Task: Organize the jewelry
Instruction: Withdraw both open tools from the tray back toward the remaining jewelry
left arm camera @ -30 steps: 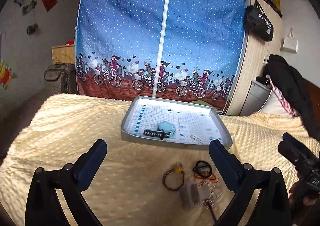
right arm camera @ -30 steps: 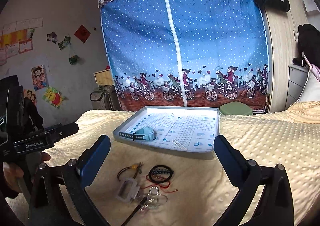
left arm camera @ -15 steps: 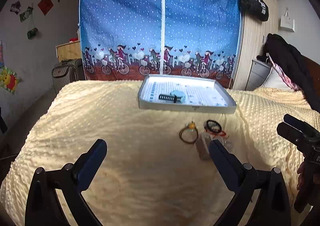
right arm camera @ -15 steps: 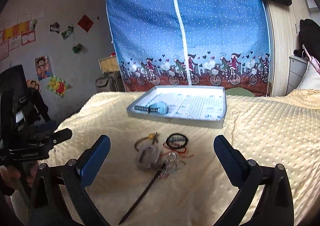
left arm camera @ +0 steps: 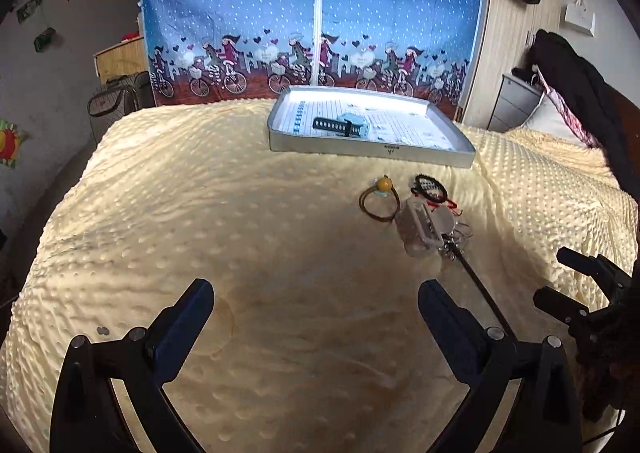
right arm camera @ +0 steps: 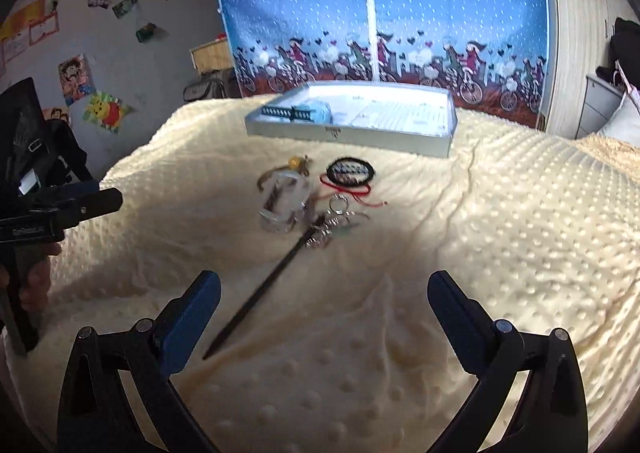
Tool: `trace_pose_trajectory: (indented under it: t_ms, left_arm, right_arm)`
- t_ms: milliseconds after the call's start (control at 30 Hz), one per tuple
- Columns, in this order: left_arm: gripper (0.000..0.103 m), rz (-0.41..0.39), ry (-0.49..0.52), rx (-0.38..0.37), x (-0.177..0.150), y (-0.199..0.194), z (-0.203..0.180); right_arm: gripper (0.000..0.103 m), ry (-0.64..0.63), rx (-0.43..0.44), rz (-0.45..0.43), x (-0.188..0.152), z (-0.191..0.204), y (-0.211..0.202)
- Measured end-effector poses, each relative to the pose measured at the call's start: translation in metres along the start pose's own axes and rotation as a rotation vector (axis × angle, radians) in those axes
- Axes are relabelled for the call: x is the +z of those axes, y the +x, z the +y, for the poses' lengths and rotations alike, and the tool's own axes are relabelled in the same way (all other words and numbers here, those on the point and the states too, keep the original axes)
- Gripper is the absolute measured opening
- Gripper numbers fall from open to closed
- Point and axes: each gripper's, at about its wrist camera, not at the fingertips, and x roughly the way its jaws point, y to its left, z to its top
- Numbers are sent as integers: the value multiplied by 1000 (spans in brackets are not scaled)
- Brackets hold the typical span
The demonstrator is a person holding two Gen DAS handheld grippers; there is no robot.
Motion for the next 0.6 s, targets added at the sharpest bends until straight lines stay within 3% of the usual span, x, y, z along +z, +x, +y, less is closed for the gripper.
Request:
trace_pose_trajectory:
  t_ms: [200, 600]
  left_arm:
    - [103, 68, 38, -21, 4, 20, -13]
    - [103, 145, 23, -102, 18, 50, -24]
  right_arm:
    - [101, 29, 14, 50, 1, -6, 14]
    - [101, 9, -45, 108, 13, -13, 27]
